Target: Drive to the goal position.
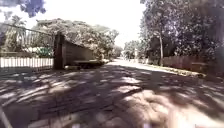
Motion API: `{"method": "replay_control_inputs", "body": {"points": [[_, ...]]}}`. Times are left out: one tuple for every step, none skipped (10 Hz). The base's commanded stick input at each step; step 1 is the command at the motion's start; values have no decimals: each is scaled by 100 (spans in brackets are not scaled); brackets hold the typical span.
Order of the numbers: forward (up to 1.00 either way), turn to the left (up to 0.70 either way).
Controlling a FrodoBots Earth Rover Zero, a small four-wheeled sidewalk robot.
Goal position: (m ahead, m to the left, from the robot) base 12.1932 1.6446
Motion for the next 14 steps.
{"method": "replay_control_inputs", "body": {"points": [[70, 0], [70, 0], [70, 0], [70, 0], [70, 0], [70, 0], [70, 0], [70, 0], [70, 0], [70, 0], [70, 0], [70, 0], [70, 0], [70, 0]]}}
